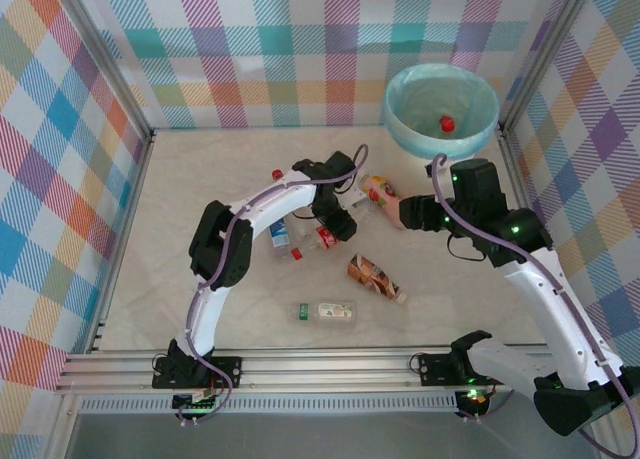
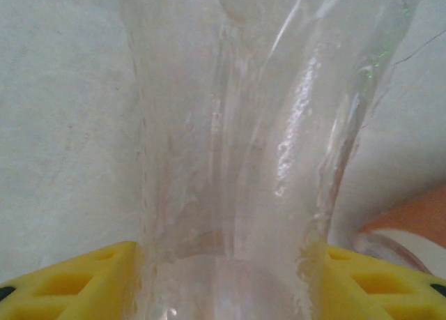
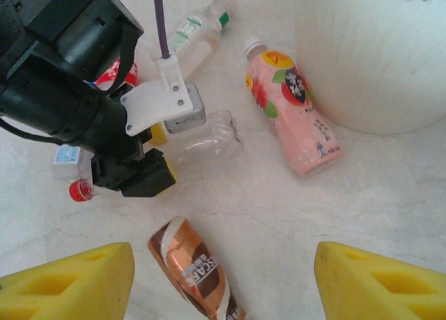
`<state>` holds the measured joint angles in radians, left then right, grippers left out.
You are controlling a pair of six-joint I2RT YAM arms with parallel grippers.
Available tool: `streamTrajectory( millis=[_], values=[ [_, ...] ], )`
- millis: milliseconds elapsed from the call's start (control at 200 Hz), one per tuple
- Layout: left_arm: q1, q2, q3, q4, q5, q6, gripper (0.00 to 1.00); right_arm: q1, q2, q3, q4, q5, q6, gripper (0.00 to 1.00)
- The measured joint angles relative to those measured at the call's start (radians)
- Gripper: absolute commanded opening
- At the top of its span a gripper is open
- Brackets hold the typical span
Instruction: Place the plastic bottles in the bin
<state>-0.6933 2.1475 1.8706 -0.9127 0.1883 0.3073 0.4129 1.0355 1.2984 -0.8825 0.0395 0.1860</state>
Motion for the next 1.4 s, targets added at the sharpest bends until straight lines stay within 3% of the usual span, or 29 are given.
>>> streamTrajectory(
  millis=[255, 450, 720, 1165, 1400],
  values=[
    [0.000, -0.261, -0.038, 0.105, 0.005, -0.007, 0.57, 0.000, 0.085, 0.188, 0.092, -0.098, 0.028, 0.69],
    [0.000, -0.473, -0.169, 0.266, 0.005, -0.027, 0.57, 0.000, 0.199, 0.287, 0.209, -0.231, 0.099, 0.82],
    [0.000, -0.630, -0.340, 0.453, 0.012, -0.043, 0.57, 0.000, 0.357, 0.385, 0.293, -0.378, 0.225, 0.89],
    [0.000, -0.726, -0.427, 0.564, 0.030, -0.076, 0.58, 0.023, 0.417, 0.410, 0.305, -0.477, 0.328, 0.87],
    [0.000, -0.731, -0.429, 0.576, 0.031, -0.102, 0.59, 0.041, 0.446, 0.427, 0.294, -0.508, 0.341, 0.73]
  ],
)
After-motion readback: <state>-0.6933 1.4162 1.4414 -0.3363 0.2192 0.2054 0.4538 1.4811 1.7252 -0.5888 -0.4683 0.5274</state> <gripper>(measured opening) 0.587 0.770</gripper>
